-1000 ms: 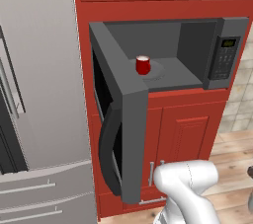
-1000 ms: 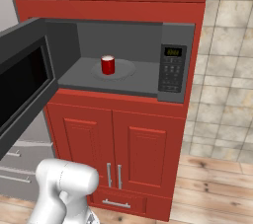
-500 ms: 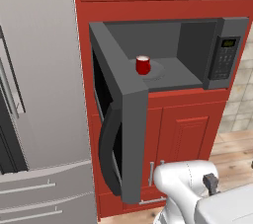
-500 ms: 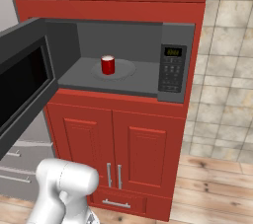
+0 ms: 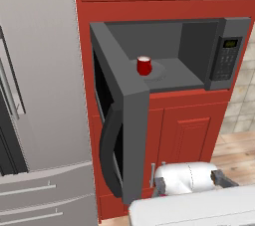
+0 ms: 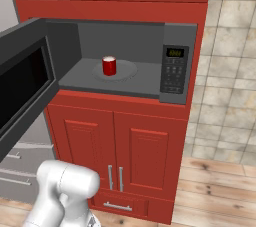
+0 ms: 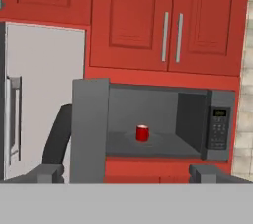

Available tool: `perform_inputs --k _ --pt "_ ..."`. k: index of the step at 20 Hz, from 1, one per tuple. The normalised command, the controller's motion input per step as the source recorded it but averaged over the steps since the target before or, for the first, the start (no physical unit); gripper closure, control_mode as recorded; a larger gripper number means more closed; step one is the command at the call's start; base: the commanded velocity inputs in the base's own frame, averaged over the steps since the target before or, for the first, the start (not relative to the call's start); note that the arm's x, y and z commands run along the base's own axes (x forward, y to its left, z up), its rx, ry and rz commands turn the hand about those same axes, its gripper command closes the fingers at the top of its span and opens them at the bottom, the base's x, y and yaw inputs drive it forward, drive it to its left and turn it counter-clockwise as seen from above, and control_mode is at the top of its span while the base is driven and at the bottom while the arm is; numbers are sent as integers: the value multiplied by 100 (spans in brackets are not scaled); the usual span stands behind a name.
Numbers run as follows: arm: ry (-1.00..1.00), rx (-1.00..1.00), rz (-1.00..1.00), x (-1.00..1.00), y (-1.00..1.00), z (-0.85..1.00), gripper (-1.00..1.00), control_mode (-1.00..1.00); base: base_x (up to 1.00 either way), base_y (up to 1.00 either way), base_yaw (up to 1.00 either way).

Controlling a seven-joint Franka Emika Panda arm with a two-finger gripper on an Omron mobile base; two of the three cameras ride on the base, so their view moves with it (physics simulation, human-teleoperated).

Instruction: Pick the mug from the counter and place it inside the microwave. Then close the microwave.

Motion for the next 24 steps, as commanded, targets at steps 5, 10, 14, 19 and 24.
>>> perform_inputs --k 5,10,14,19,24 --pt "0 -1 -29 9 55 -5 -100 -100 0 0 0" --pt "0 -1 -37 8 26 -7 -100 -100 0 0 0" --pt "1 0 -40 11 17 -9 -100 -100 0 0 0" --pt "1 0 -35 21 12 -1 -100 -100 0 0 0" --pt "2 0 -22 23 4 -2 -100 -100 0 0 0"
